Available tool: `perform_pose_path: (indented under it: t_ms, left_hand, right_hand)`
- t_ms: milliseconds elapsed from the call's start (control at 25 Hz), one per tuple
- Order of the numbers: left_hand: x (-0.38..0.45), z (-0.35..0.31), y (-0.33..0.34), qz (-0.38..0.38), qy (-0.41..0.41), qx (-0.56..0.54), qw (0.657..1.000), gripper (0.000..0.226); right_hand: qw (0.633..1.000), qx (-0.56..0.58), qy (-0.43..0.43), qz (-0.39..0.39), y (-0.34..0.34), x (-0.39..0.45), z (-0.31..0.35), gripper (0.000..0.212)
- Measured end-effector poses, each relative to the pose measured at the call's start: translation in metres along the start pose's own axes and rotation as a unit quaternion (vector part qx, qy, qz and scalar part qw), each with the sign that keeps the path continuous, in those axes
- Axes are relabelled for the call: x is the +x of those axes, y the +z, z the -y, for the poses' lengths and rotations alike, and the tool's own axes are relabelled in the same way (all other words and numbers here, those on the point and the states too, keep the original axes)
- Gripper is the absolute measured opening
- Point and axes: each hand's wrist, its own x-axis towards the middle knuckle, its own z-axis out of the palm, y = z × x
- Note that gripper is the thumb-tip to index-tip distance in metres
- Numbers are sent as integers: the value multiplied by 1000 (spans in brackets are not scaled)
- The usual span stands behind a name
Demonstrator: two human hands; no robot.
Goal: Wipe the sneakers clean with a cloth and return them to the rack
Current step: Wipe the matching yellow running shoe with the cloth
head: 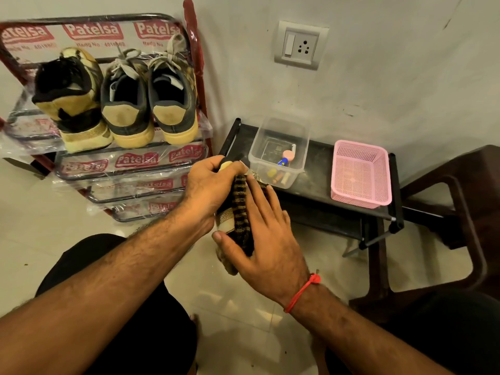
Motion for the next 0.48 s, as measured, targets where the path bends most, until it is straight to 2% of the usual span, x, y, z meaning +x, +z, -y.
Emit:
perform_pose_path:
  t_ms: [120,240,360,440,480]
  left_hand:
    - [-2,-5,-8,-12,14,4,1000,7]
    - [-3,-12,-14,-8,21,-11,1000,9]
    - [-3,-22,-20,-21,39,4,999,11]
    - [-3,-27,-24,-27,66,19,997,14]
    - [-2,-28,-26,-25,75,20,997,8]
  right_hand:
    - [998,56,-36,-2,-4,2,1,80]
    - [991,111,-46,-54,-14,8,-3,72]
    - [965,244,24,-95,-27,12,-9,54]
    - [928,339,109,-112,-37,17,-10,27]
    - [902,388,149,-120,-42,20,-8,20]
